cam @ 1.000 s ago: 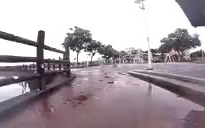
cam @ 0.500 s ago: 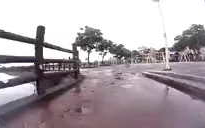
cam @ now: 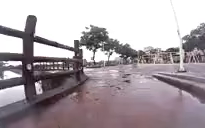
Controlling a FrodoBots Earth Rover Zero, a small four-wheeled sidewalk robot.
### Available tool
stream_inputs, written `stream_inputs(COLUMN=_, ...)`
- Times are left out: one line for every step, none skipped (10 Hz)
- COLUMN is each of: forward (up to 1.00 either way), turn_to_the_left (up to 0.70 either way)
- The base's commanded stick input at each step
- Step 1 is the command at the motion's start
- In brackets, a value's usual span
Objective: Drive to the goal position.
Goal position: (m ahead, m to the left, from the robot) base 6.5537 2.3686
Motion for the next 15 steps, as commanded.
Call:
stream_inputs(forward=1.0, turn_to_the_left=-0.01)
stream_inputs(forward=1.0, turn_to_the_left=-0.01)
stream_inputs(forward=1.0, turn_to_the_left=-0.01)
stream_inputs(forward=1.0, turn_to_the_left=-0.01)
stream_inputs(forward=1.0, turn_to_the_left=-0.01)
stream_inputs(forward=1.0, turn_to_the_left=-0.04)
stream_inputs(forward=1.0, turn_to_the_left=-0.08)
stream_inputs(forward=1.0, turn_to_the_left=-0.12)
stream_inputs(forward=1.0, turn_to_the_left=-0.17)
stream_inputs(forward=1.0, turn_to_the_left=-0.41)
stream_inputs(forward=1.0, turn_to_the_left=-0.26)
stream_inputs(forward=1.0, turn_to_the_left=-0.02)
stream_inputs(forward=1.0, turn_to_the_left=-0.01)
stream_inputs(forward=1.0, turn_to_the_left=-0.01)
stream_inputs(forward=1.0, turn_to_the_left=-0.01)
